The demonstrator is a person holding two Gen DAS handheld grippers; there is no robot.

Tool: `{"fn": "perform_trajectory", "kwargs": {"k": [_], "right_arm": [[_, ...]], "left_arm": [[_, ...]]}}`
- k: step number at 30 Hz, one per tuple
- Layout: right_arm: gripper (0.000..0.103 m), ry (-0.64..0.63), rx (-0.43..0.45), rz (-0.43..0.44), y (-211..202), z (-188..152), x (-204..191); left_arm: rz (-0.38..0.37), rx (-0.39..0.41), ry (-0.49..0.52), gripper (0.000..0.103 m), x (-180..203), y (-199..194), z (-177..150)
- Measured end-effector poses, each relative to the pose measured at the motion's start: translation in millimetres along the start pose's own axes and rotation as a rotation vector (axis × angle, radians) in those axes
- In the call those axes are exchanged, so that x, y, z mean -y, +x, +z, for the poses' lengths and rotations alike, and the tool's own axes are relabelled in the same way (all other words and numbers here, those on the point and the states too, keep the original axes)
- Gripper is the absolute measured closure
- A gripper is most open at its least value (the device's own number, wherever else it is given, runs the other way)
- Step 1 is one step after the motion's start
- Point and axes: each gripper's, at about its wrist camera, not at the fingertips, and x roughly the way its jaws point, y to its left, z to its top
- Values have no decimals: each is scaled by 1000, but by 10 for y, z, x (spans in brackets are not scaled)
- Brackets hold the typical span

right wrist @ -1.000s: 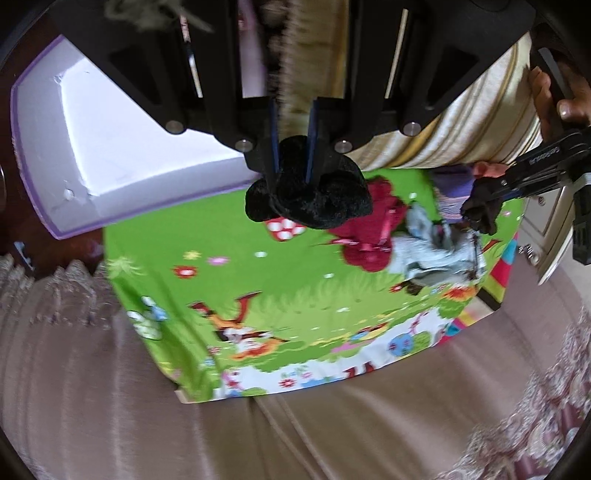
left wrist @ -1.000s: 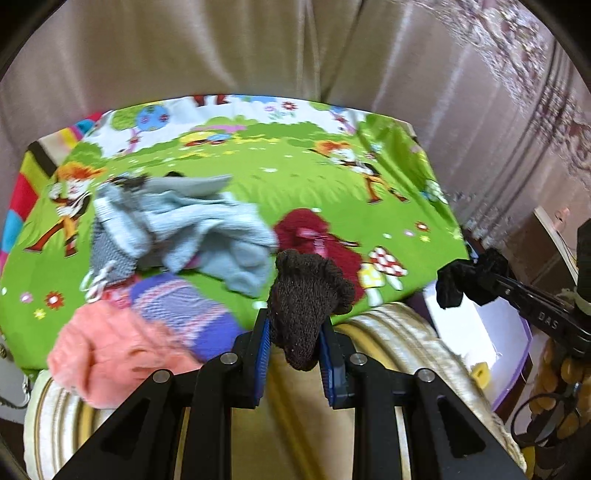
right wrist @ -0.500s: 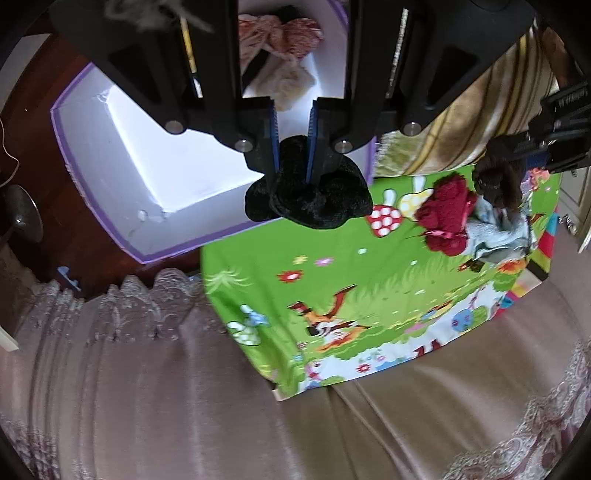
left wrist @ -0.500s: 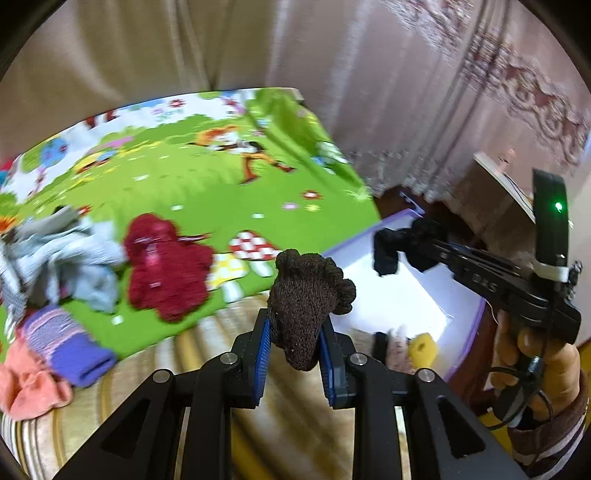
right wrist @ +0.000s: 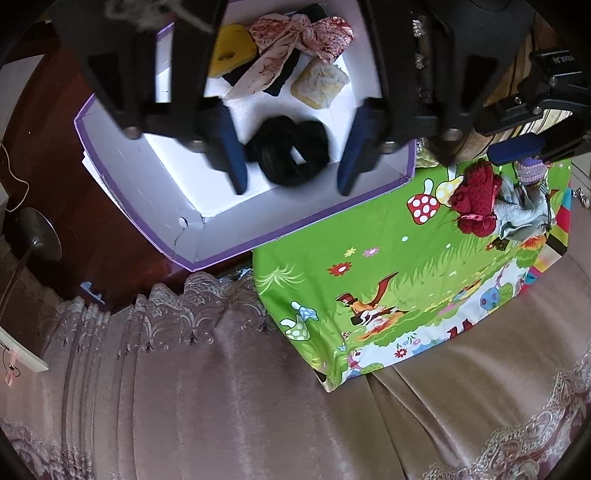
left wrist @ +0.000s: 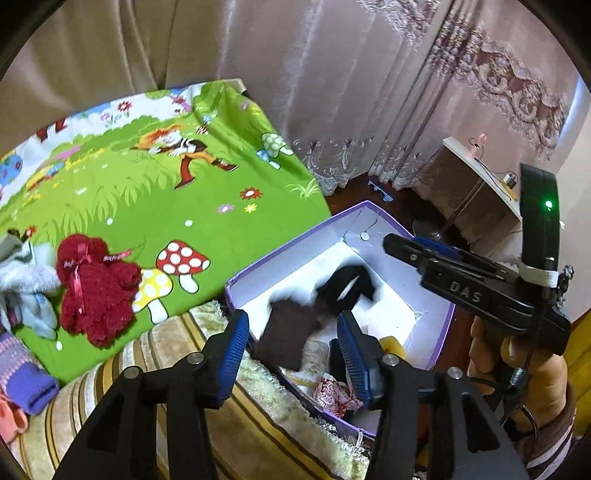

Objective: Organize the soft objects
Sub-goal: 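Carry the brown glove and black cloth into the white box and release, then move both tools back over the pile of soft items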

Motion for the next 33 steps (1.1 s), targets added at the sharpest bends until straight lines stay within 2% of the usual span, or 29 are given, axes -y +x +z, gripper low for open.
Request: {"fn": "perform_trajectory", "kwargs": {"k": [2, 6, 15, 17, 19, 21, 26, 30, 33], "right_arm": [[46, 2, -2, 0, 3, 2, 10], [46, 2, -1, 1, -5, 7, 9], [46, -68, 18, 16, -77, 13, -218], [46, -87, 19, 26, -91, 19, -297], [46, -111, 21, 44, -114, 23, -398], [46, -134, 25, 56, -136, 26, -492], [44, -164, 18, 83, -161, 22, -687], [44, -191, 7, 101, -156, 1, -836], [44, -214, -1, 117, -153, -25, -969]], "left_arm": [[11, 2, -23, 52, -60, -17, 0], [33, 20, -67, 42, -180, -100, -16], [29, 47, -110, 42, -318, -237, -104], [25, 64, -117, 38, -343, -290, -129], [44, 95, -126, 29, -377, -371, -153], [61, 123, -135, 28, -423, -440, -184], [27, 132, -200, 28, -600, -547, -333], [61, 151, -220, 28, -757, -710, -459], [102, 115, -281, 28, -978, -803, -536]]}}
